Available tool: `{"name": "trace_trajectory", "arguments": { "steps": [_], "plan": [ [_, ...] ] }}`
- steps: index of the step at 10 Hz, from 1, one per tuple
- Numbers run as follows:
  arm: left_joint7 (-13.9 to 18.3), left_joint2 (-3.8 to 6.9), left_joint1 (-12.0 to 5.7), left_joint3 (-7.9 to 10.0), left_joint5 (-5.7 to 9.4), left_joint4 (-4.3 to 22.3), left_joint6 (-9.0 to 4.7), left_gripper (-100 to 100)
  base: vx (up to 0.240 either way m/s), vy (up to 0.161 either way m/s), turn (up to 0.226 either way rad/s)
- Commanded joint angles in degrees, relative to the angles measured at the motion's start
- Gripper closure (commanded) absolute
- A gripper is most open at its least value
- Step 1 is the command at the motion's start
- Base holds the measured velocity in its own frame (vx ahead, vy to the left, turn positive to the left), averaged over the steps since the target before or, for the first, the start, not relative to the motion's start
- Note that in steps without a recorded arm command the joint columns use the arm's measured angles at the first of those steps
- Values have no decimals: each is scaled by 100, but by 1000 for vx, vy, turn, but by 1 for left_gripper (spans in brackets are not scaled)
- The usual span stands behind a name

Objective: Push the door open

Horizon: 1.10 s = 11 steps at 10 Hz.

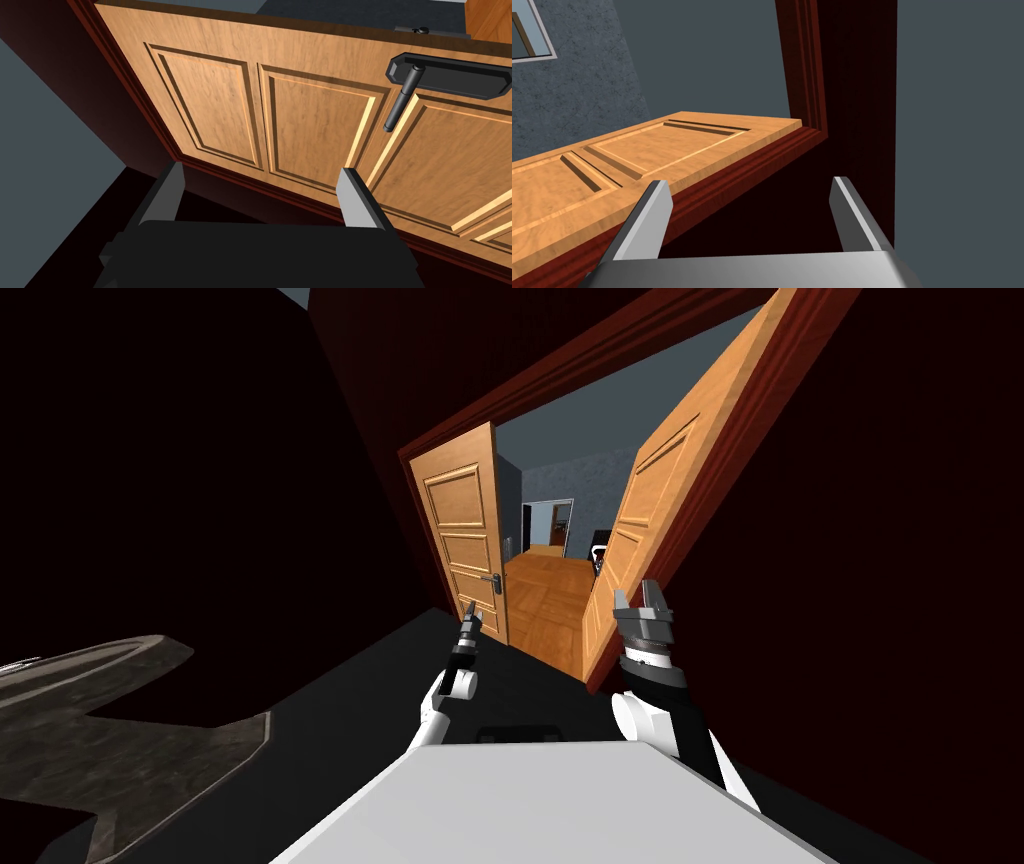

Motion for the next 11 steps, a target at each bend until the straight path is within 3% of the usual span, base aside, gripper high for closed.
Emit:
{"name": "trace_trajectory", "arguments": {
  "steps": [1, 10, 11],
  "plan": [
    [35, 8, -173, -42, 2, 276, 12, -100, 104, 105, -60],
    [219, 13, -1163, -254, 19, 1764, 80, -100, 79, 113, -55],
    [219, 13, -1163, -254, 19, 1794, 80, -100, 56, 74, -15]
  ]
}}
